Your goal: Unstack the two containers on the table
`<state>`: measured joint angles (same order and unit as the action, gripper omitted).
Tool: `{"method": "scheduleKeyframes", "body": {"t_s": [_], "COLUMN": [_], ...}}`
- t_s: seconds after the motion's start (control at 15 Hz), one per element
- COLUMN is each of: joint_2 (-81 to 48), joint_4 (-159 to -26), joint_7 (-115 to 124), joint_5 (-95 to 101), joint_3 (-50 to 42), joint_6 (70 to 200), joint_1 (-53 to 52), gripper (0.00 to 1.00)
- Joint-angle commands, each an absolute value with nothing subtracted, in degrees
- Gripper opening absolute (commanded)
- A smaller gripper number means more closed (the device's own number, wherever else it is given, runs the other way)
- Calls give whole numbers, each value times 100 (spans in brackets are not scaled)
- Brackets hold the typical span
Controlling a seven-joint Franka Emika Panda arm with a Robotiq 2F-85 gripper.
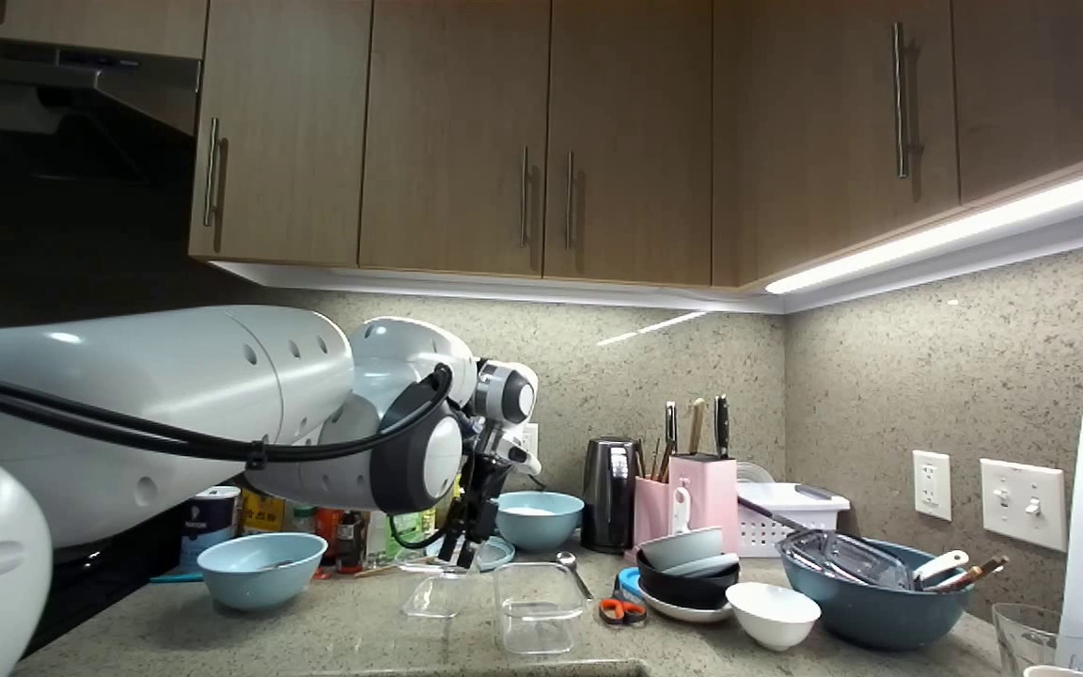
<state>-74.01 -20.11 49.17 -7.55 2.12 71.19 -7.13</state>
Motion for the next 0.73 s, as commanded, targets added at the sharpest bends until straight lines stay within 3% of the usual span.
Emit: {"method": "scheduleKeyframes", "body": {"t_s": [0.0, 0.67], "joint_2": [-7055, -6479], "joint_4": [-1990, -2080], "joint_7": [4802, 4641], "joint_5": [-555, -267], "joint_3": [136, 39], "joint_6": [7466, 8290], "joint_1": [-956, -1300], "gripper": [100, 100]}}
